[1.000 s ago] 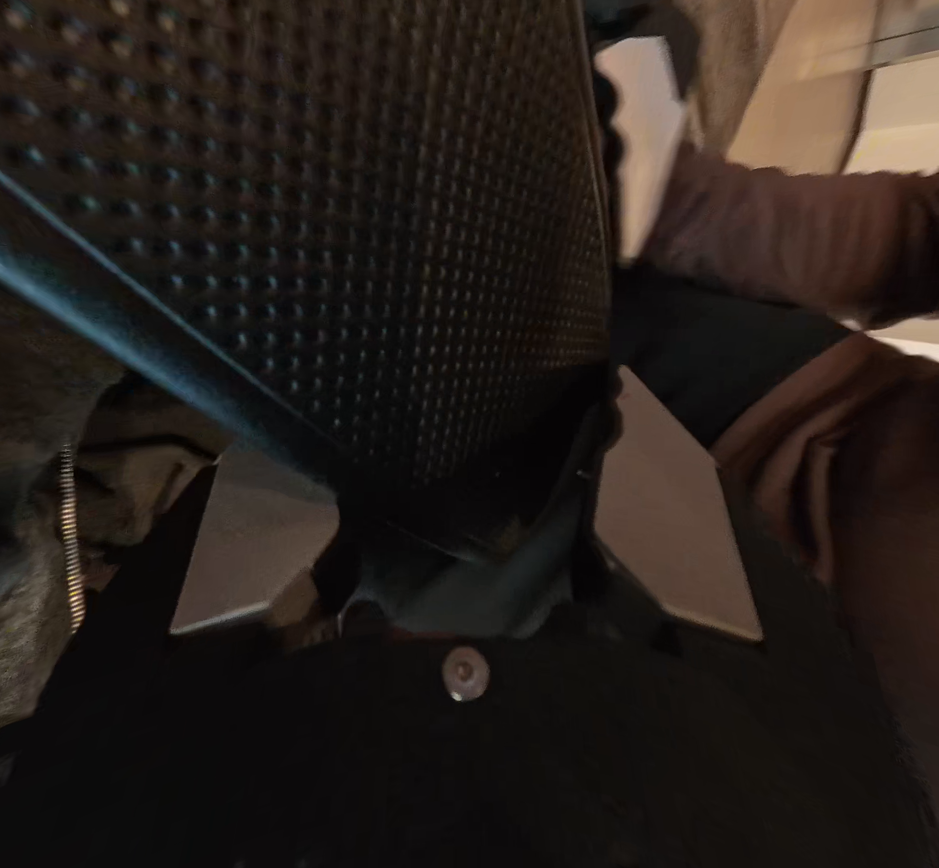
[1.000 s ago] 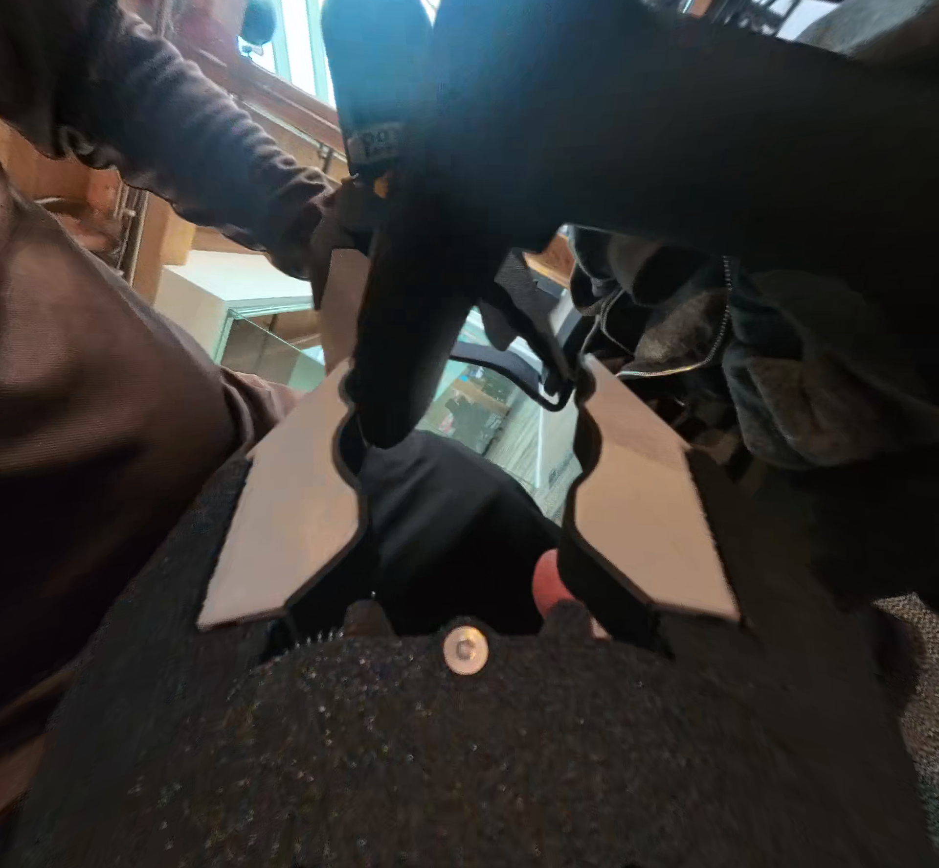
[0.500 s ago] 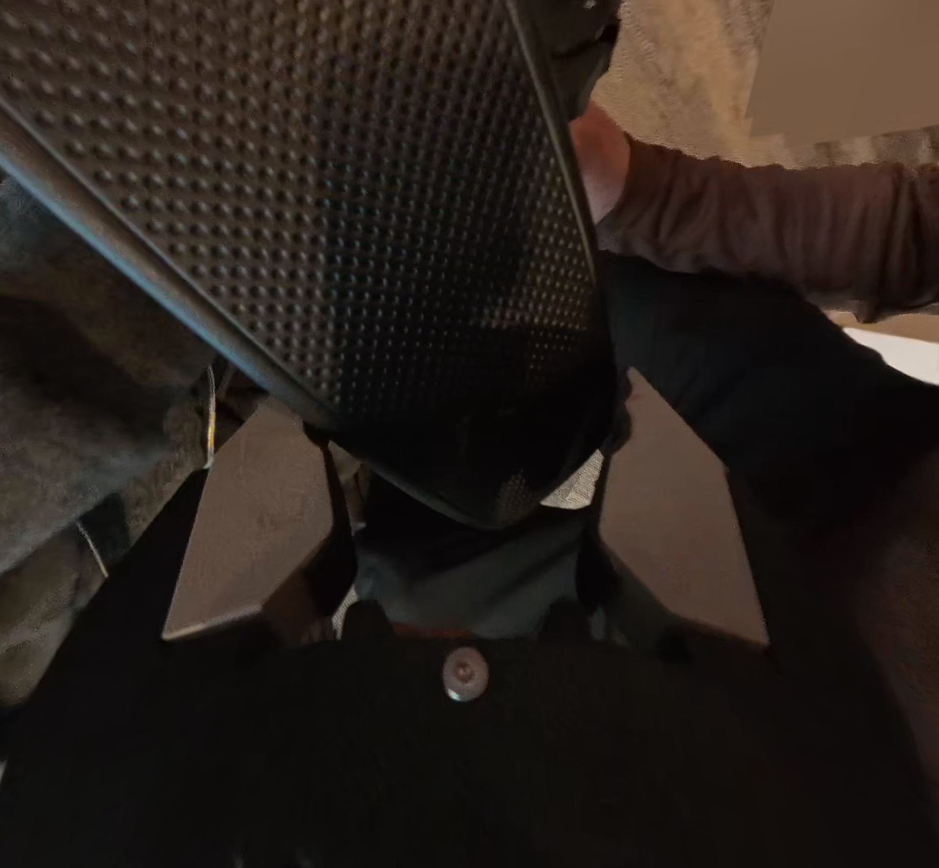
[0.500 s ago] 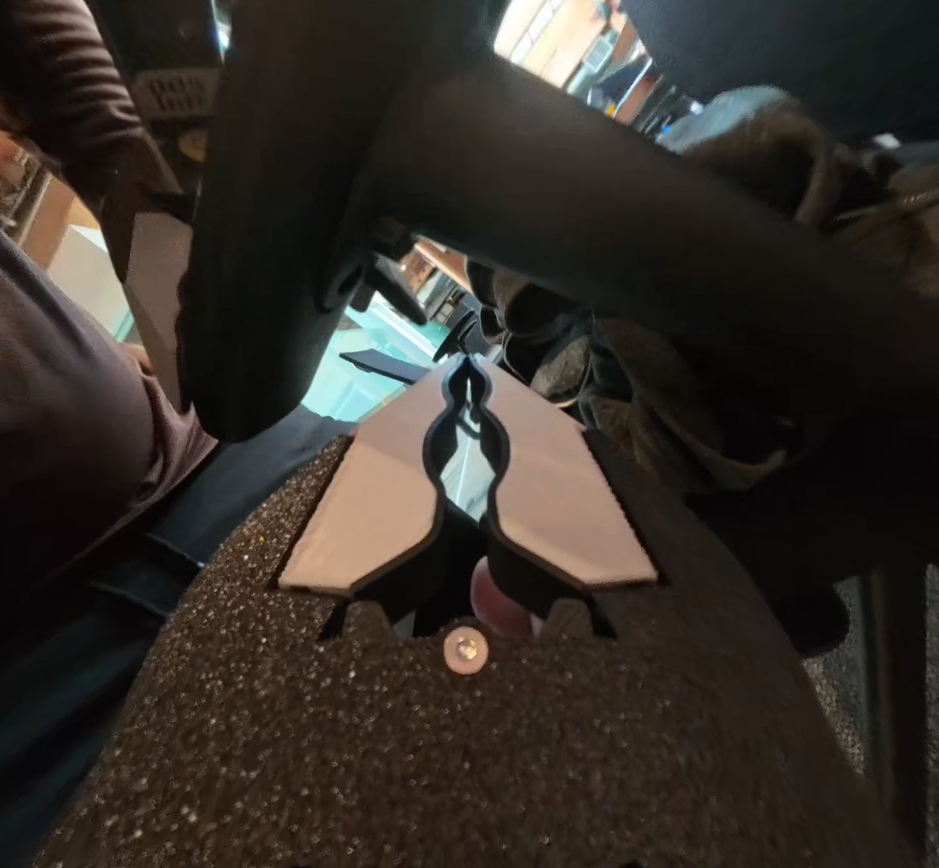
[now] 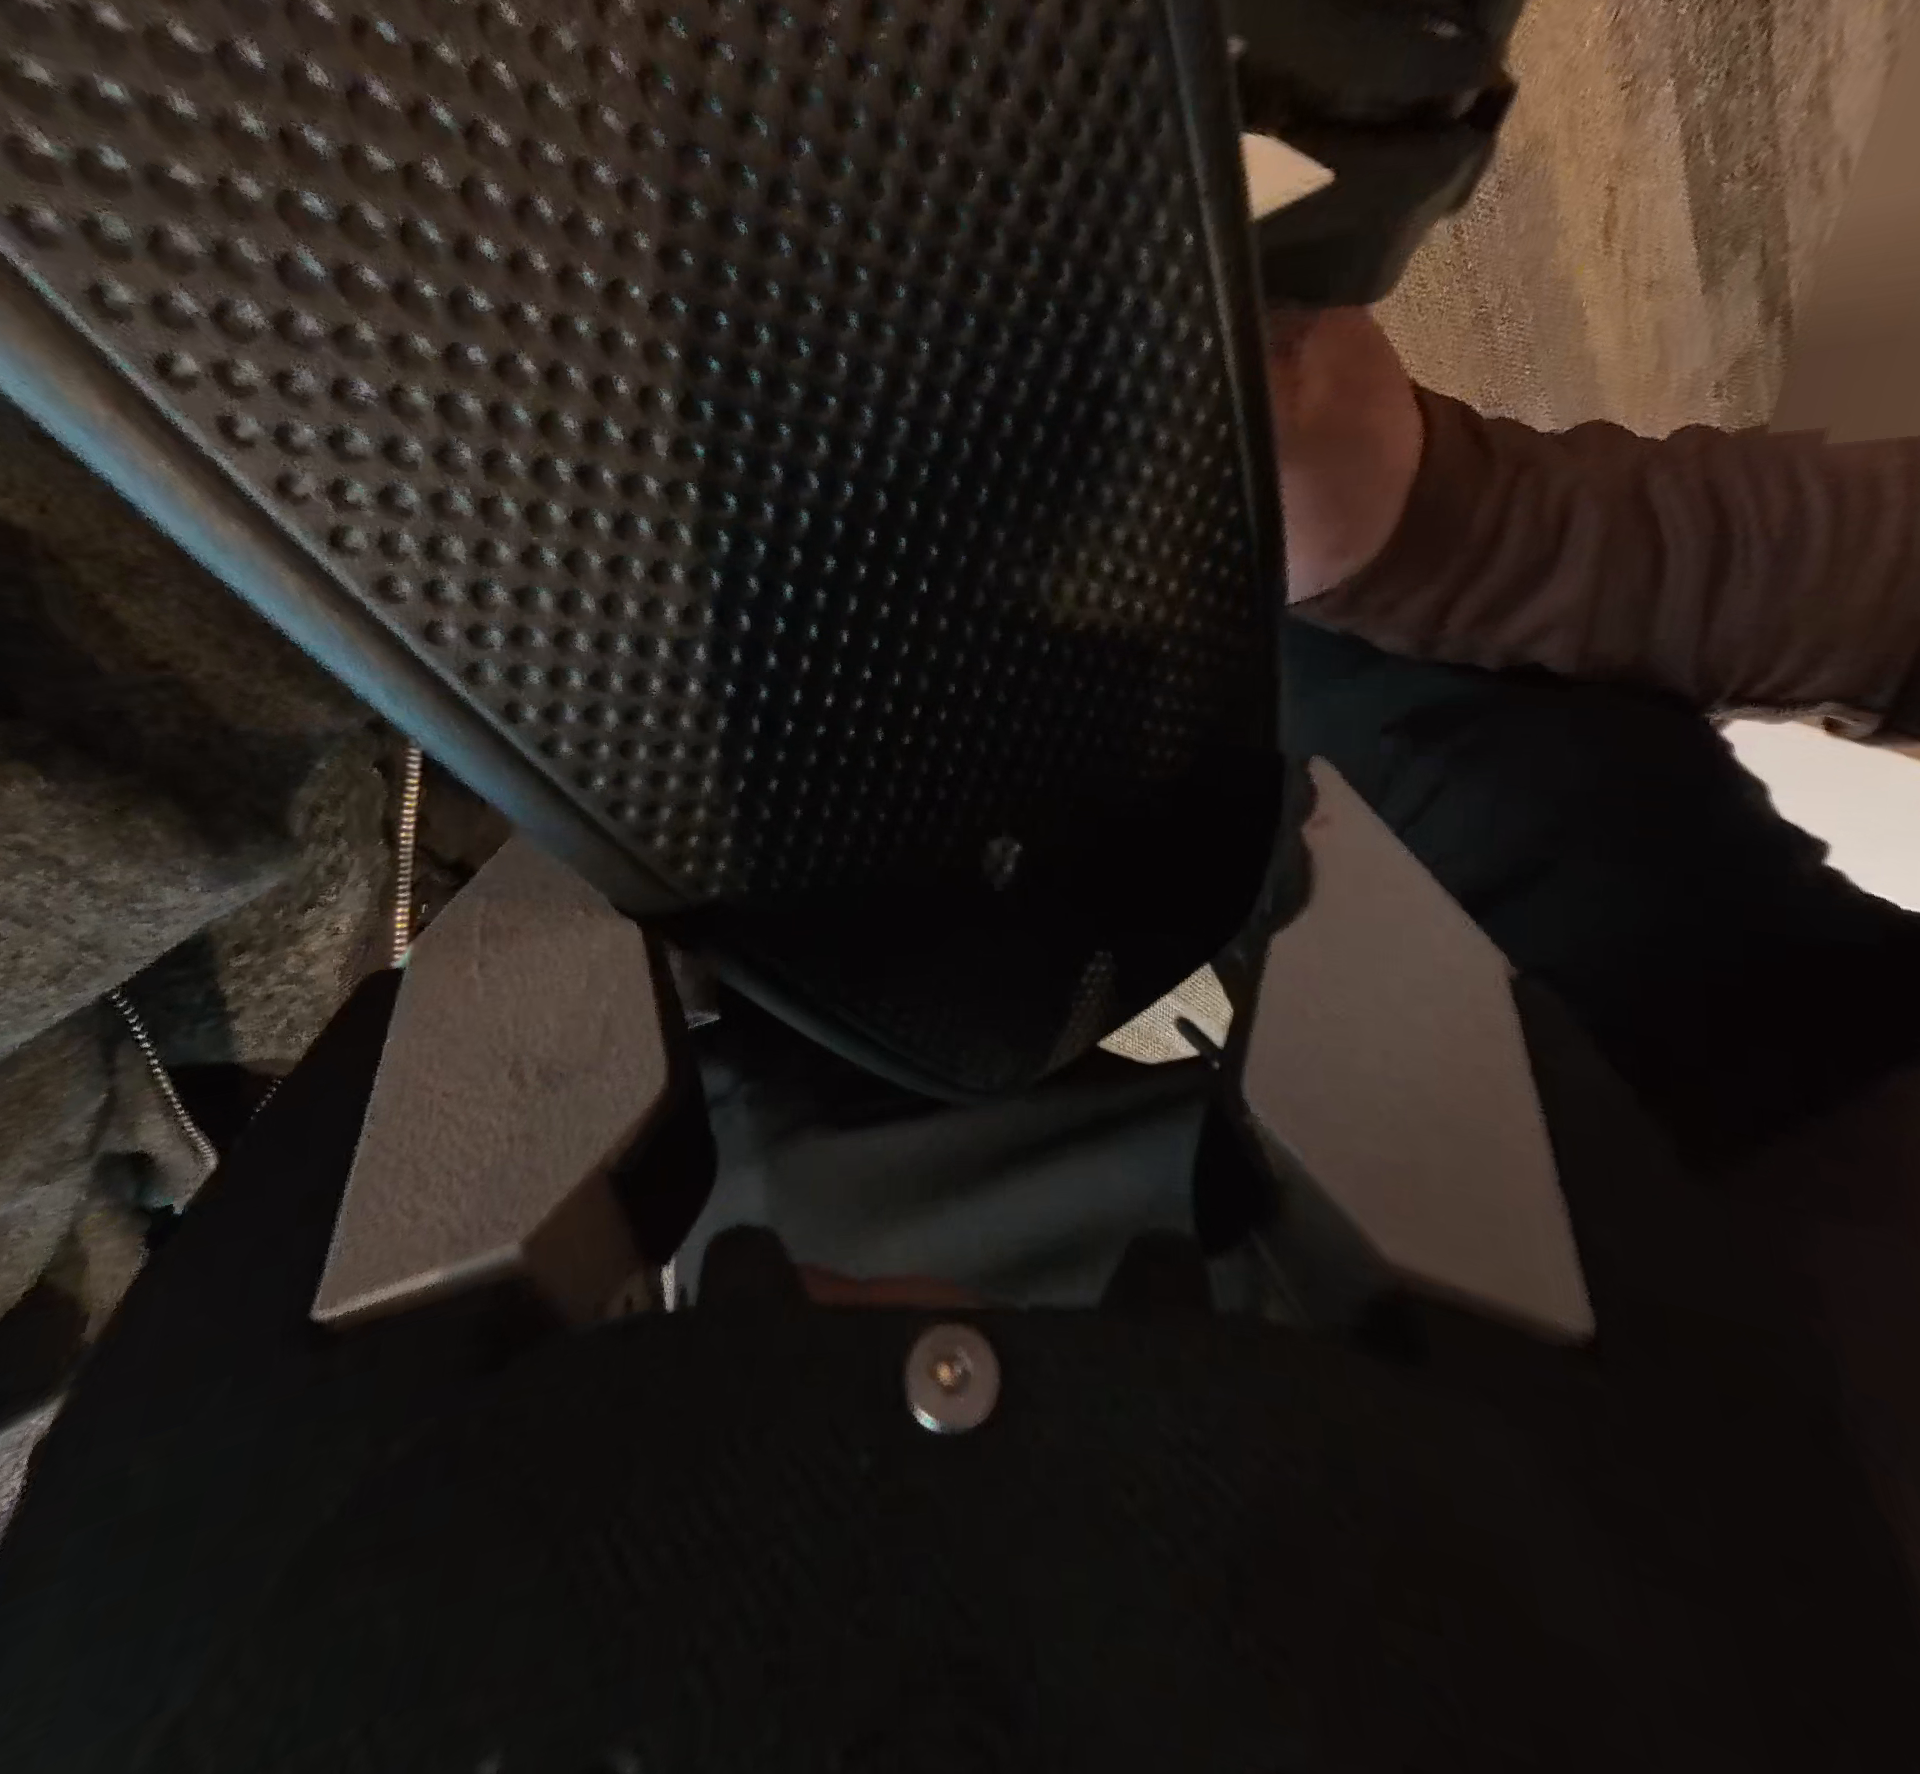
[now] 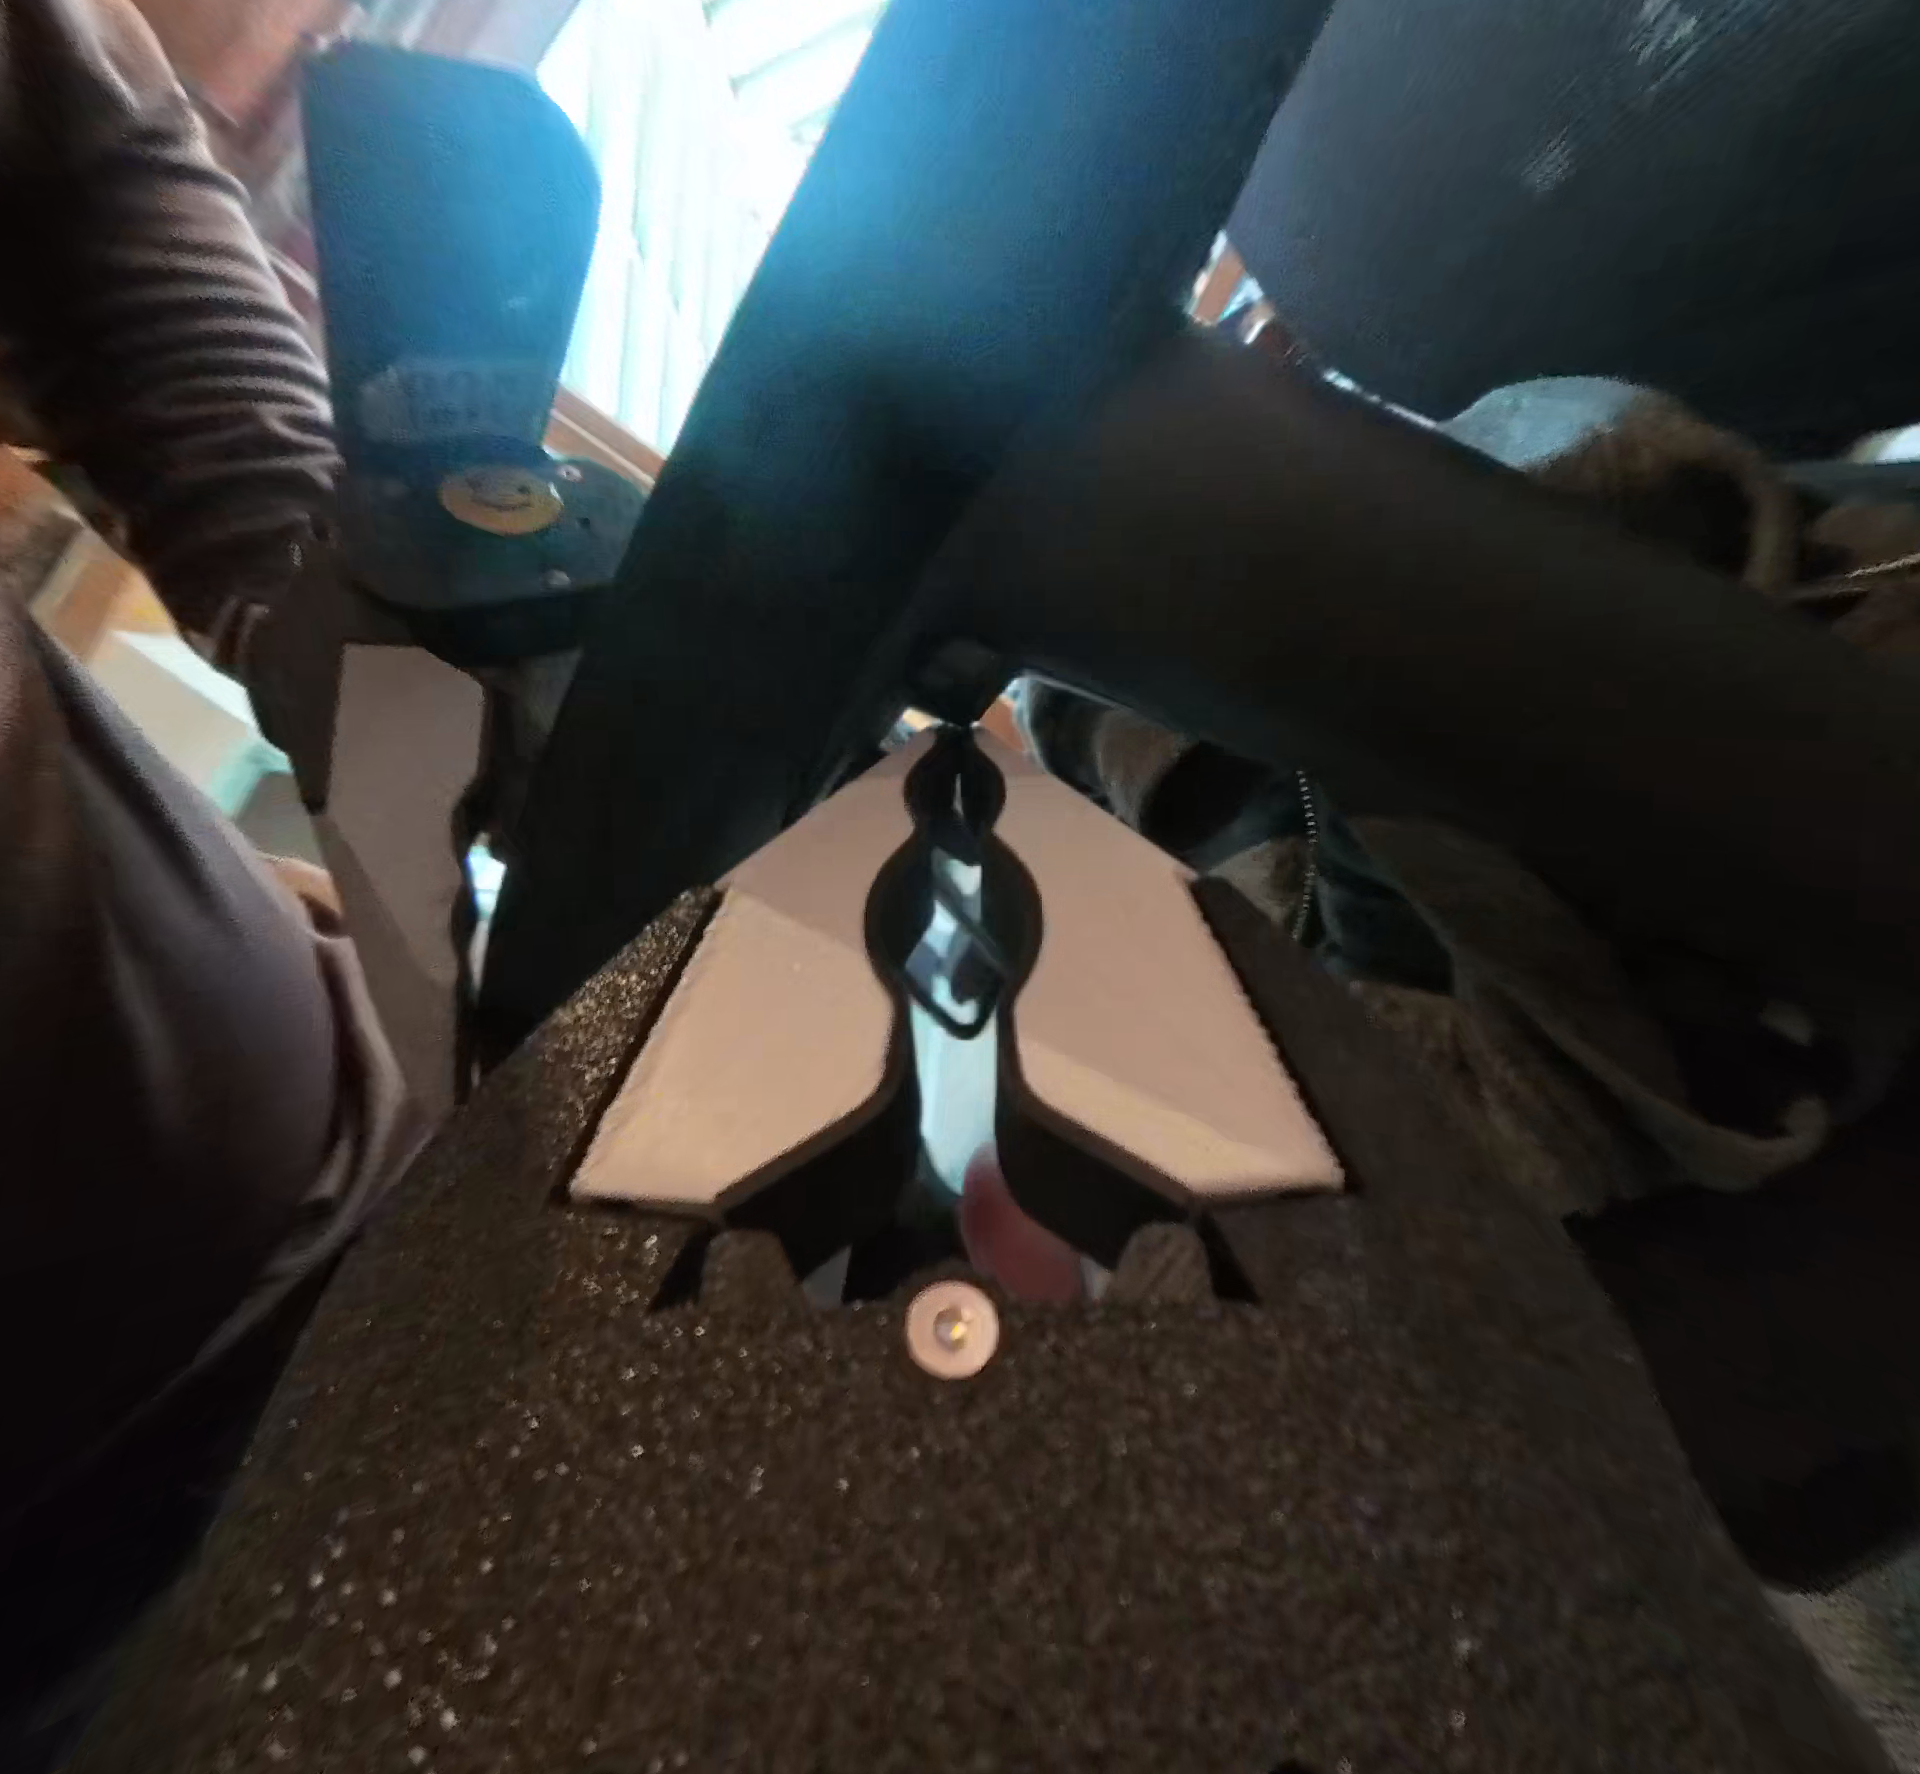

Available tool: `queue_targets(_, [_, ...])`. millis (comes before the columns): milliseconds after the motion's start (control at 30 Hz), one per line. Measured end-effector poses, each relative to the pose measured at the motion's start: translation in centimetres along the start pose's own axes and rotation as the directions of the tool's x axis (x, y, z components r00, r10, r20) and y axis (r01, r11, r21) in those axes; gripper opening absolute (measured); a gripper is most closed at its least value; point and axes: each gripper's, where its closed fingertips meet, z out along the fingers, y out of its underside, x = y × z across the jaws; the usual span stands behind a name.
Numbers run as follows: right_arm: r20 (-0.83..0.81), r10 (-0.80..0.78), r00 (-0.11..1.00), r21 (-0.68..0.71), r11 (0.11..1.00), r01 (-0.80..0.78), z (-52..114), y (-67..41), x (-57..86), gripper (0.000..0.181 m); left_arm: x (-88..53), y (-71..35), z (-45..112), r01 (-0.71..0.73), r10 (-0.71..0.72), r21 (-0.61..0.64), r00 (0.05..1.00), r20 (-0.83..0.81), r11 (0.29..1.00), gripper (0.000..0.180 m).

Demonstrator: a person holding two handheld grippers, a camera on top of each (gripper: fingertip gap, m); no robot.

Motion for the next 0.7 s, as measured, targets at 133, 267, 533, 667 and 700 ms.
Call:
queue_targets(133, [-0.097,-0.175,0.98,-0.004,0.984,0.176,0.1,-0.2,0.1,0.0,-0.2,-0.4,0.1,-0.014,0.014,0.008,1.0,-0.008,1.0,0.123])
queue_targets(267, [-0.181,-0.282,0.942,-0.054,0.959,0.277,1.5,-0.2,1.0,0.0,-0.2,-1.1,1.1,0.042,-0.041,0.007,0.999,-0.027,0.999,0.133])
queue_targets(533, [-0.199,-0.267,0.943,-0.006,0.963,0.271,1.7,-2.1,1.8,0.0,-0.6,-3.6,0.7,0.111,-0.102,0.107,0.991,-0.081,0.988,0.127])
queue_targets(667, [-0.051,-0.154,0.987,-0.046,0.987,0.152,-1.2,-1.6,3.5,0.0,-0.2,-4.1,0.2,0.136,-0.12,0.077,0.976,-0.181,0.988,0.115])
queue_targets(700, [-0.061,-0.171,0.983,-0.056,0.984,0.168,-2.3,-1.9,4.2,0.0,-0.2,-4.1,0.1,0.13,-0.116,0.063,0.975,-0.19,0.989,0.114])
